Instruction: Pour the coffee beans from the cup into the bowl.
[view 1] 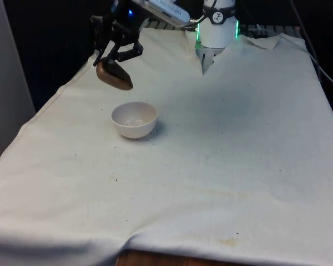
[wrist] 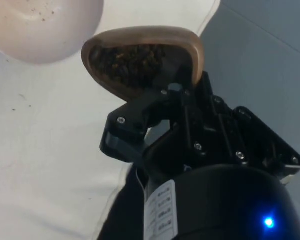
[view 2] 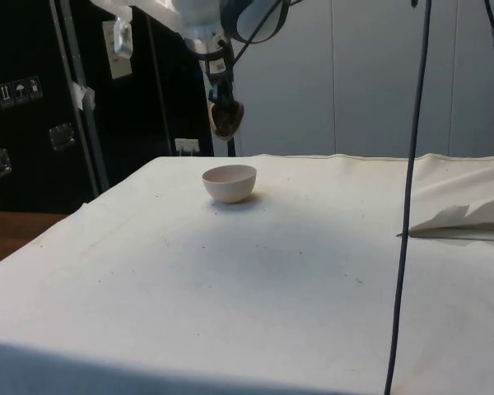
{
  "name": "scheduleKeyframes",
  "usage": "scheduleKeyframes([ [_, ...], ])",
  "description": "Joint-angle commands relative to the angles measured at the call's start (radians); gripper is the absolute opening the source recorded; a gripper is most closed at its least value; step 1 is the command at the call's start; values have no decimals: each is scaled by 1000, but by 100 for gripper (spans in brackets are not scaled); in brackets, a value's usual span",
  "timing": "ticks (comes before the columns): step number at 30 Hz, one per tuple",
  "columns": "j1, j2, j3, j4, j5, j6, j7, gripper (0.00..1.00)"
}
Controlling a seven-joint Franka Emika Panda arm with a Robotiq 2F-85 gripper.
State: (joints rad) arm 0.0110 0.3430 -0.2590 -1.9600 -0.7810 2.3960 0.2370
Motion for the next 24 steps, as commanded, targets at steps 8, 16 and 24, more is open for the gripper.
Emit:
scheduleKeyframes([
  [8,7,10,-8,3,-102,-1,84,1],
  [16,18,12,4,-12,-190,-11,170,1],
  [24,24,14,24,-29,-280,-30,255,1],
])
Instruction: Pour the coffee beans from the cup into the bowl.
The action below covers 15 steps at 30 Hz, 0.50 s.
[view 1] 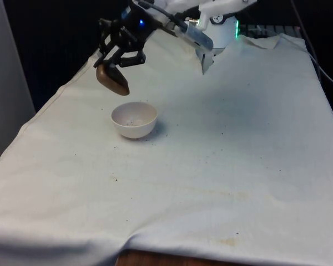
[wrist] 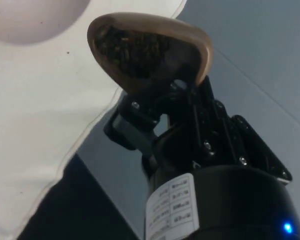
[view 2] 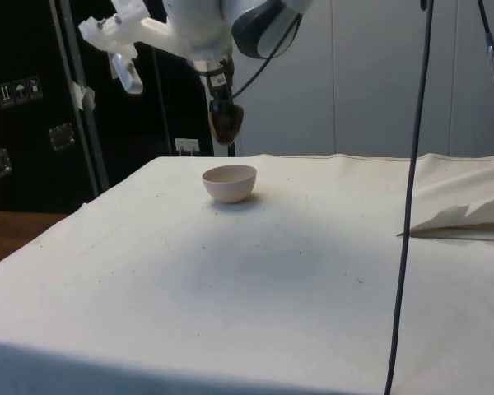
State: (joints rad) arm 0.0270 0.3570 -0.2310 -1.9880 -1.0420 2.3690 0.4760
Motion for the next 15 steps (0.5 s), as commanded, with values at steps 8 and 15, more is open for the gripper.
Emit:
scheduleKeyframes([
  [8,9,5,9,-14,-97,-21,86,1],
  [15,10,19,10,-13,-152,-33,130,1],
])
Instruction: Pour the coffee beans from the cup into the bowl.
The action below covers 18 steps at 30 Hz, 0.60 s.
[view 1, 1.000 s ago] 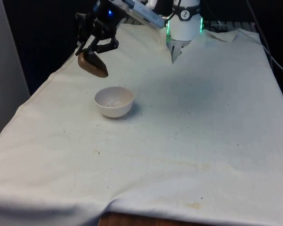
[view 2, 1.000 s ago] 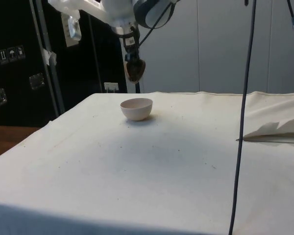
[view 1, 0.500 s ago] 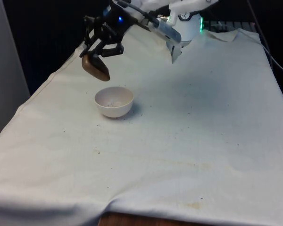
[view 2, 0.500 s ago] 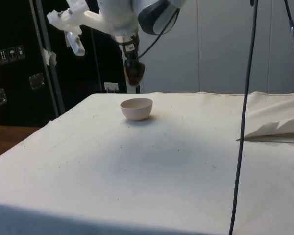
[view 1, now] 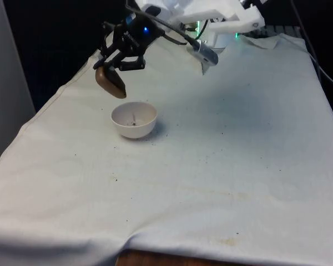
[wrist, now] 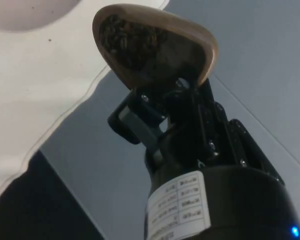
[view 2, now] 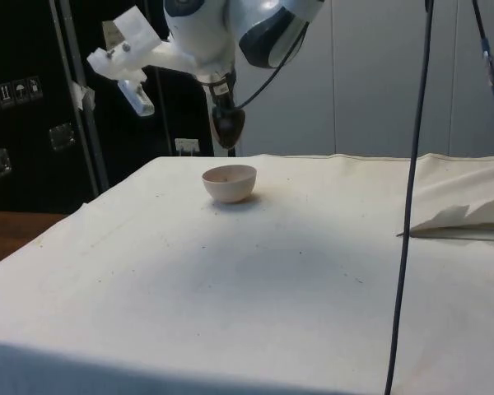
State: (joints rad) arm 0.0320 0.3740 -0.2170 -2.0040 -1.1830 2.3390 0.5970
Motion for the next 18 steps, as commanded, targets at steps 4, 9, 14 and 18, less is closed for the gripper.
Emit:
scheduleKeyframes([
  [4,6,9,-4,4,-40,-10,32,1],
  [9,7,18,-3,5,-80,-21,63,1],
  [14,12,22,0,5,-124,-48,92,1],
  [18,15,21,4,4,-142,-68,103,1],
])
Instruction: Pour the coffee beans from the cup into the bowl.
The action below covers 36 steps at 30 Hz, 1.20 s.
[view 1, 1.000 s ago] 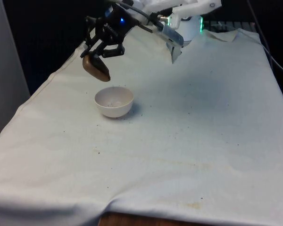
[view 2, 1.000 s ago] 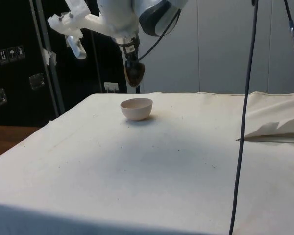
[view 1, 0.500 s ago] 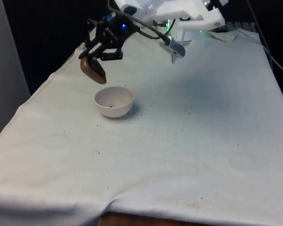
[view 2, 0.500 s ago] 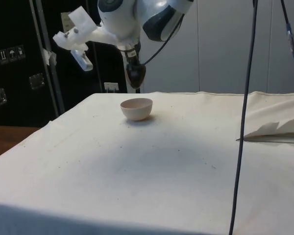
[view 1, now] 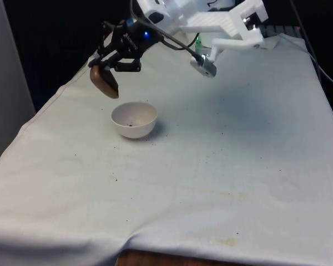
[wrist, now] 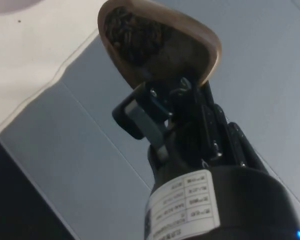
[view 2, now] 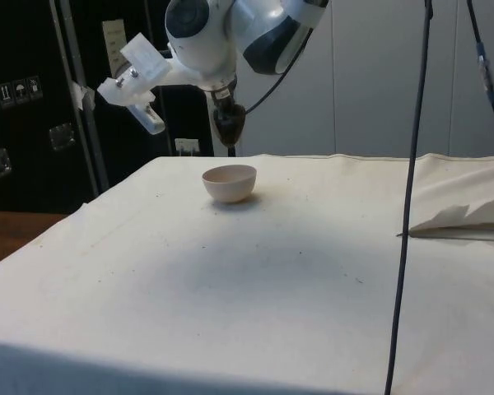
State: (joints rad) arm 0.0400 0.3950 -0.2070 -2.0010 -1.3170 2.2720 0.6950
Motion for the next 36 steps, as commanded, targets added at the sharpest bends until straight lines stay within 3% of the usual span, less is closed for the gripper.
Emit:
scheduleKeyframes([
  [1,8,-1,0,0,-20,-17,12,1],
  [5,8,-2,13,-2,-43,-48,25,1],
  [6,2,0,16,0,-29,-44,17,1],
  [7,8,-2,16,-3,-47,-57,28,1],
  [13,12,-4,46,-7,-77,-122,51,1],
  [14,4,0,49,-2,-67,-118,44,1],
  [15,13,-4,51,-7,-80,-134,54,1],
  [21,13,-2,93,-7,-101,-212,75,1],
  [22,6,0,99,-4,-93,-213,70,1],
  [23,14,-2,100,-7,-105,-225,79,1],
  [27,13,5,129,-6,-122,-279,99,1],
  [31,7,12,144,-6,-126,-305,110,1],
  [36,14,23,147,-9,-164,-337,147,1],
])
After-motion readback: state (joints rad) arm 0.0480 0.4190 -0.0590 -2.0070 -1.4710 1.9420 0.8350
